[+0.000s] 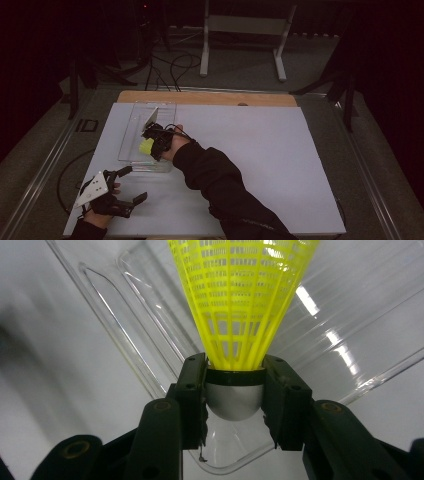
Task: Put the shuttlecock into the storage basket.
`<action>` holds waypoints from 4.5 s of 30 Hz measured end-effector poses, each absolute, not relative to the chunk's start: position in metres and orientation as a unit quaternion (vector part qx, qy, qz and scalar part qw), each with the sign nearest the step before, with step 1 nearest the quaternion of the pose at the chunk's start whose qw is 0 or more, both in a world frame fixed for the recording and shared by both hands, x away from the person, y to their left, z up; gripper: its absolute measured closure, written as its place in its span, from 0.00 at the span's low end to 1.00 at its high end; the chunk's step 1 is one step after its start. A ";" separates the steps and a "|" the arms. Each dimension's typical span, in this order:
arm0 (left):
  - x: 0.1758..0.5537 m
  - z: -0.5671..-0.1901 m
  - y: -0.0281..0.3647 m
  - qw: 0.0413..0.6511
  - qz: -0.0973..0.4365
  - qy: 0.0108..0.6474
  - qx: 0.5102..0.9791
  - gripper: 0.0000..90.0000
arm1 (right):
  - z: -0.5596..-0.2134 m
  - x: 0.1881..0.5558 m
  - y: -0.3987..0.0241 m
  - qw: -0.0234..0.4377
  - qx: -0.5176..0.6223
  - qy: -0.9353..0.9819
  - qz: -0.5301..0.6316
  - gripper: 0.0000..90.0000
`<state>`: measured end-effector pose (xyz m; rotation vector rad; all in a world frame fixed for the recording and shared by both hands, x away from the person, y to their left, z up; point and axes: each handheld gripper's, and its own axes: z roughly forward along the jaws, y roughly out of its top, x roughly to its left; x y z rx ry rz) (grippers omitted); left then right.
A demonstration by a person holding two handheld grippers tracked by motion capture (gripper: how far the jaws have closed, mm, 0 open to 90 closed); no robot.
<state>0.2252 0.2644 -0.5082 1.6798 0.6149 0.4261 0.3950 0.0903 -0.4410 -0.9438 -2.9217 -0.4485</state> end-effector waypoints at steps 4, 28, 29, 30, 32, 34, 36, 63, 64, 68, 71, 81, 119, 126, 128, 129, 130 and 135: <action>0.225 -0.508 0.264 0.606 0.183 0.266 0.727 0.00 | -0.436 0.395 0.088 0.024 -0.303 -0.940 -0.155 0.56; 0.226 -0.509 0.264 0.607 0.181 0.267 0.726 0.00 | -0.418 0.391 0.081 -0.021 -0.291 -0.936 -0.196 0.08; 0.226 -0.509 0.264 0.608 0.180 0.267 0.726 0.00 | -0.418 0.391 0.081 -0.019 -0.288 -0.938 -0.194 0.08; 0.226 -0.509 0.264 0.608 0.181 0.266 0.726 0.00 | -0.418 0.390 0.080 -0.020 -0.287 -0.938 -0.195 0.08; 0.226 -0.509 0.264 0.607 0.180 0.266 0.727 0.00 | -0.418 0.390 0.080 -0.021 -0.285 -0.938 -0.194 0.08; 0.226 -0.509 0.264 0.607 0.181 0.266 0.727 0.00 | -0.418 0.390 0.079 -0.022 -0.285 -0.939 -0.194 0.08; 0.226 -0.509 0.264 0.607 0.180 0.266 0.727 0.00 | -0.417 0.389 0.077 -0.024 -0.283 -0.939 -0.194 0.08; 0.227 -0.509 0.263 0.605 0.179 0.266 0.729 0.00 | -0.421 0.385 0.041 -0.035 -0.274 -0.938 -0.212 0.08; 0.227 -0.509 0.263 0.604 0.179 0.266 0.730 0.00 | -0.421 0.385 0.039 -0.034 -0.273 -0.937 -0.213 0.08; 0.227 -0.509 0.263 0.604 0.178 0.266 0.729 0.00 | -0.424 0.383 0.029 -0.038 -0.272 -0.937 -0.217 0.08; 0.227 -0.509 0.262 0.603 0.178 0.266 0.730 0.00 | -0.425 0.381 0.022 -0.042 -0.272 -0.935 -0.221 0.08; 0.227 -0.510 0.262 0.603 0.178 0.266 0.731 0.00 | -0.436 0.376 -0.001 -0.039 -0.271 -0.930 -0.246 0.08; 0.228 -0.510 0.261 0.603 0.178 0.267 0.731 0.00 | -0.483 0.348 -0.132 -0.067 -0.287 -0.890 -0.348 0.09; 0.228 -0.510 0.261 0.602 0.178 0.267 0.731 0.00 | -0.486 0.341 -0.152 -0.079 -0.289 -0.883 -0.361 0.09; 0.228 -0.510 0.261 0.603 0.178 0.268 0.730 0.00 | -0.487 0.339 -0.159 -0.082 -0.294 -0.880 -0.363 0.09; 0.228 -0.510 0.260 0.603 0.177 0.268 0.730 0.00 | -0.488 0.336 -0.167 -0.084 -0.297 -0.876 -0.370 0.09; 0.228 -0.510 0.260 0.603 0.177 0.268 0.730 0.00 | -0.488 0.336 -0.167 -0.084 -0.297 -0.876 -0.370 0.09; 0.228 -0.510 0.261 0.603 0.177 0.268 0.730 0.00 | -0.491 0.331 -0.187 -0.092 -0.304 -0.870 -0.377 0.09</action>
